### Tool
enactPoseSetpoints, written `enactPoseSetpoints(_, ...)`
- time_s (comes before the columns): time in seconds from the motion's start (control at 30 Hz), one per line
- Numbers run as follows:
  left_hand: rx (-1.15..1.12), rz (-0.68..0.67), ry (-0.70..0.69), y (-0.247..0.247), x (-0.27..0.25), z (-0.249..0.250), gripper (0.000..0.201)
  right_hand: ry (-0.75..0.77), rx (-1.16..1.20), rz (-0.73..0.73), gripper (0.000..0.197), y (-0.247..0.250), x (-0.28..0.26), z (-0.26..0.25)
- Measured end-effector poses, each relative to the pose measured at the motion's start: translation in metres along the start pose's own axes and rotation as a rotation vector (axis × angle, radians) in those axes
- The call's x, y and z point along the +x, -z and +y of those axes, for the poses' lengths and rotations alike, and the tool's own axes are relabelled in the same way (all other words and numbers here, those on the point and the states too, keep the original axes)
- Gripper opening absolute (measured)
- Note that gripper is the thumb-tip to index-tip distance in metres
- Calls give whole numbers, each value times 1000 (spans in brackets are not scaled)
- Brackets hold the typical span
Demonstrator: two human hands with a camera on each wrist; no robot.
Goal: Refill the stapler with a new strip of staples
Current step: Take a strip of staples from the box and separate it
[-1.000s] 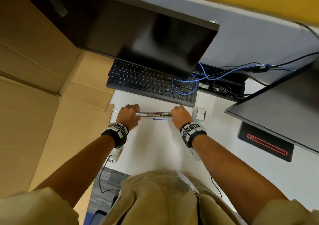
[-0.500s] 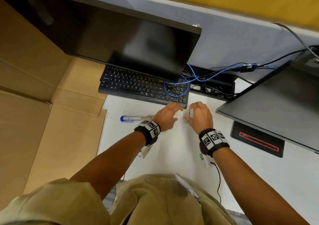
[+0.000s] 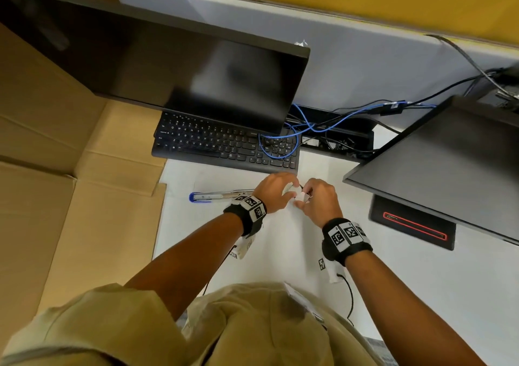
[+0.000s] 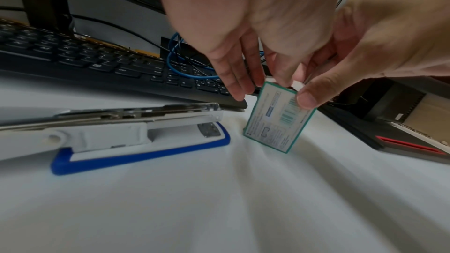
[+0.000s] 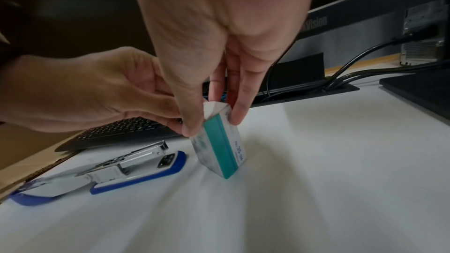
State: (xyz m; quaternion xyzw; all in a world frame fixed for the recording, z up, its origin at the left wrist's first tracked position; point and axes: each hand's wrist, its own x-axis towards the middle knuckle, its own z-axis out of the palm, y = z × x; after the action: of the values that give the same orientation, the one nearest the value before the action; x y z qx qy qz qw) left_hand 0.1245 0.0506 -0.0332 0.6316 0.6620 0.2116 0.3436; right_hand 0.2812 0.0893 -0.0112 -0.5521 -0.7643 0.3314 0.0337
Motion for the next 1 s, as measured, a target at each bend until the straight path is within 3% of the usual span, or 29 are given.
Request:
enactPoseSetpoints(0.27,42,-45,-37,6,-9,-3,35,50,188,-35,36,3,-3,6)
enactPoseSetpoints(0.5,145,-245,-70,10,-10,-3,36,81,277,-77,33,6,-10,14)
enactPoseSetpoints(0.63,73,-178,-74,10,-12,-1,29,129,256,-102,34,8,-16,13)
enactPoseSetpoints(0.83,-129,-69,120,12,-19,-8,28,175,210,-64,23,4,-16,22)
enactPoseSetpoints(1.0,-192,-47,177,8,-23,-9,47,192,178,-43,14,4,-16,18)
